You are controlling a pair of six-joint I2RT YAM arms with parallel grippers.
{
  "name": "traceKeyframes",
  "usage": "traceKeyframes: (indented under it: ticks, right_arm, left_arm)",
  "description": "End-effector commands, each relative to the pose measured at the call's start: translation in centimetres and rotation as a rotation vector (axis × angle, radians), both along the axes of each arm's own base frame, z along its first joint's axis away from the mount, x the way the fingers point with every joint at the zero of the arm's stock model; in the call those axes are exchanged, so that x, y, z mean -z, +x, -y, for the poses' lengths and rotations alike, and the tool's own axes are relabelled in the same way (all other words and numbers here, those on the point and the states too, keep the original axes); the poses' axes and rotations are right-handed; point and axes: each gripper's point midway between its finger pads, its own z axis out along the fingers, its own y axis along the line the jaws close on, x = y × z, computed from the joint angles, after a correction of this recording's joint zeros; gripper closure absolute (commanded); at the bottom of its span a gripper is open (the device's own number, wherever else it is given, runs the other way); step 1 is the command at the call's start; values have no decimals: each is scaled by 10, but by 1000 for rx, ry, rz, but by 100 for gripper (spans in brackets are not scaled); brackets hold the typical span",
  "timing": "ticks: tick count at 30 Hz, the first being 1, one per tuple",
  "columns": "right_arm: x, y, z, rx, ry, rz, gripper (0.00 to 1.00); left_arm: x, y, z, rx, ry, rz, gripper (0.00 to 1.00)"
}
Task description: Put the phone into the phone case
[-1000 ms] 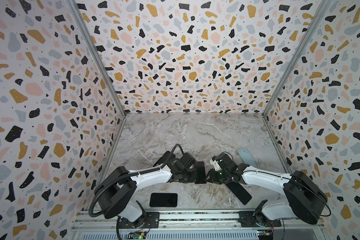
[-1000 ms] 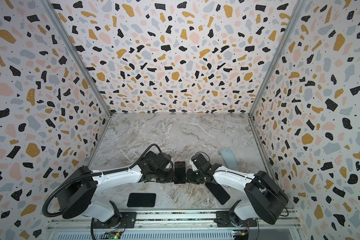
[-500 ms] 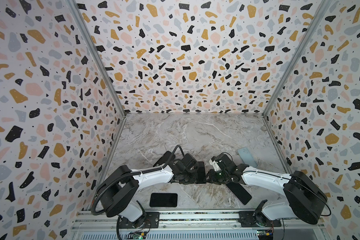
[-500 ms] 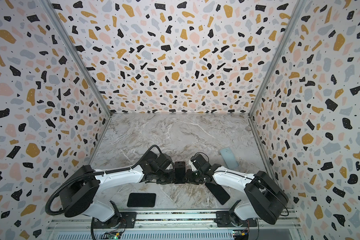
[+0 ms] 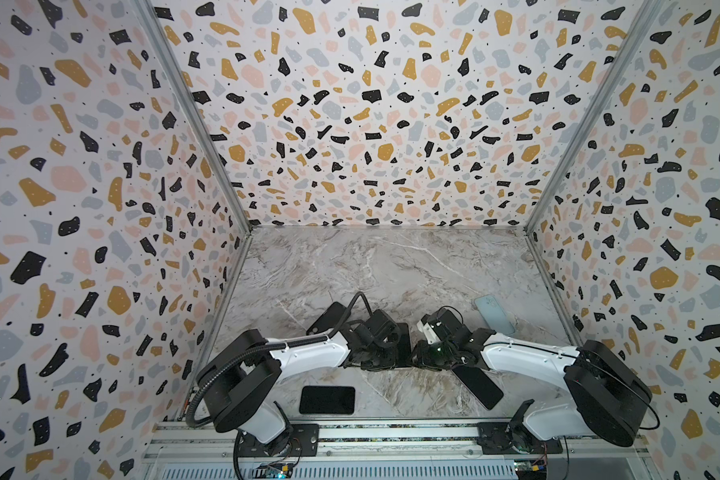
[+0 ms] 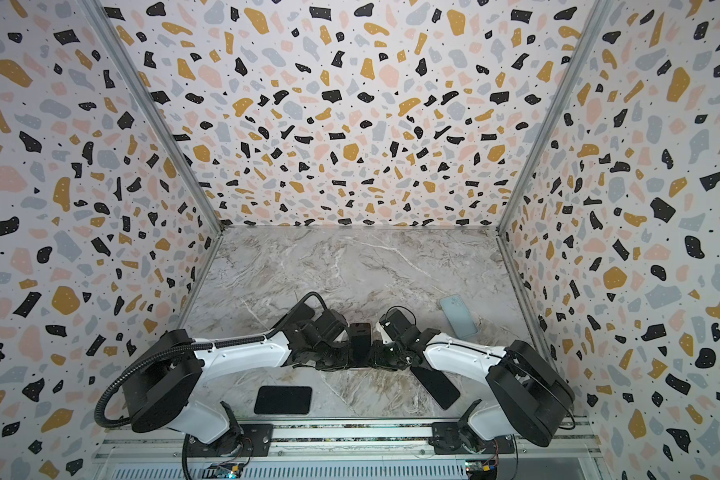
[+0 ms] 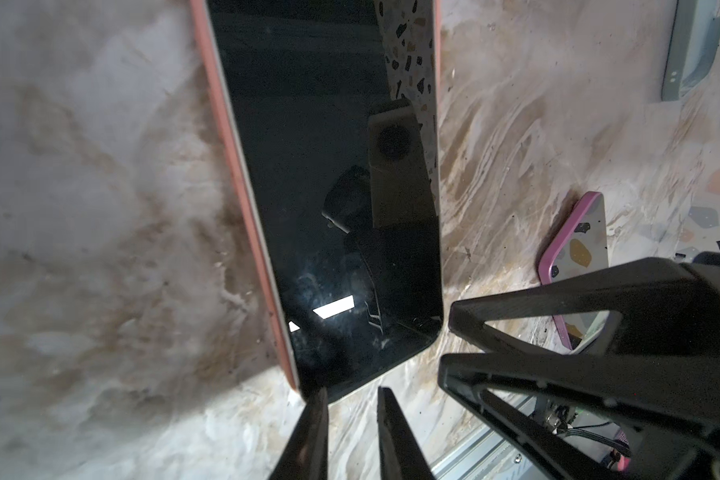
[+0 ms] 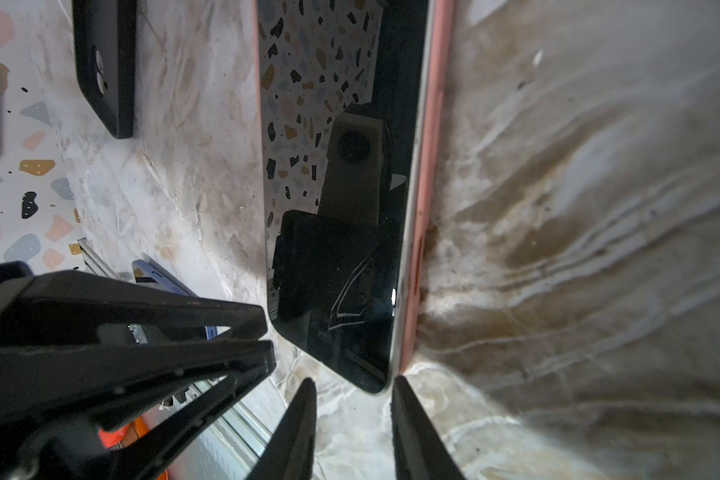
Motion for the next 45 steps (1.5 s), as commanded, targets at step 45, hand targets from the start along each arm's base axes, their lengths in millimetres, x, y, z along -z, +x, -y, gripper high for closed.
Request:
traceKeyframes:
  ticks: [45]
  right_arm:
    - [1, -1, -13, -14, 35, -7, 68]
  left_arm:
    - [20, -3, -4, 13, 81, -8, 100]
